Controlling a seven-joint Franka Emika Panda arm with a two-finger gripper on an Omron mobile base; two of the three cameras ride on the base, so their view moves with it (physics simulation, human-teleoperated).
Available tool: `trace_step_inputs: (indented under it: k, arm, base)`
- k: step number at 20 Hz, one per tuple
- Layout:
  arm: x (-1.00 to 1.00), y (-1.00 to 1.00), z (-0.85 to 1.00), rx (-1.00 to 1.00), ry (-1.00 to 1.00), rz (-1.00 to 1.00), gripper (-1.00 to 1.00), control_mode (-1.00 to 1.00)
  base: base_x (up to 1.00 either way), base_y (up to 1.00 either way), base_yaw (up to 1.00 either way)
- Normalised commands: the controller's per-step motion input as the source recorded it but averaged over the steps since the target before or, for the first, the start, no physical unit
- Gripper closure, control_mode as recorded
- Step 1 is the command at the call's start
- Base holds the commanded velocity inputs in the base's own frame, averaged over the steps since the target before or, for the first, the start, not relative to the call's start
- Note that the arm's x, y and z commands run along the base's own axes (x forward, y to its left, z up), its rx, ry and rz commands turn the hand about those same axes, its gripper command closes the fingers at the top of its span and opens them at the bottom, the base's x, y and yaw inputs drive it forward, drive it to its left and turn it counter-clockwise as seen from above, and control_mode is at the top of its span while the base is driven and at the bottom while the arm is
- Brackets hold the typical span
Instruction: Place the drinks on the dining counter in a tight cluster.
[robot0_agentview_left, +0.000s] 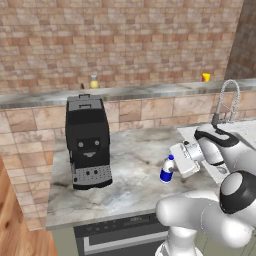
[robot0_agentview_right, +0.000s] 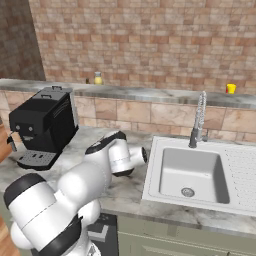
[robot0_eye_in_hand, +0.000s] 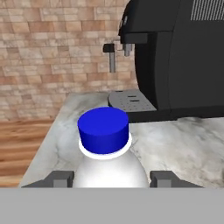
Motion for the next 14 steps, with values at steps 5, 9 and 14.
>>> trace_step_inputs:
  k: [5, 9, 14]
  arm:
    - [-0.45, 0.0, 0.6, 0.0, 0.0, 0.0, 1.0, -1.0]
    - [-0.7, 0.0, 0.99, 0.0, 0.0, 0.0, 1.0, -1.0]
    - [-0.67, 0.0, 0.99, 0.0, 0.0, 0.0, 1.0, -1.0]
  base:
    - [0.0, 0.0, 0.0]
    - [0.0, 0.0, 0.0]
    - [0.0, 0.0, 0.0]
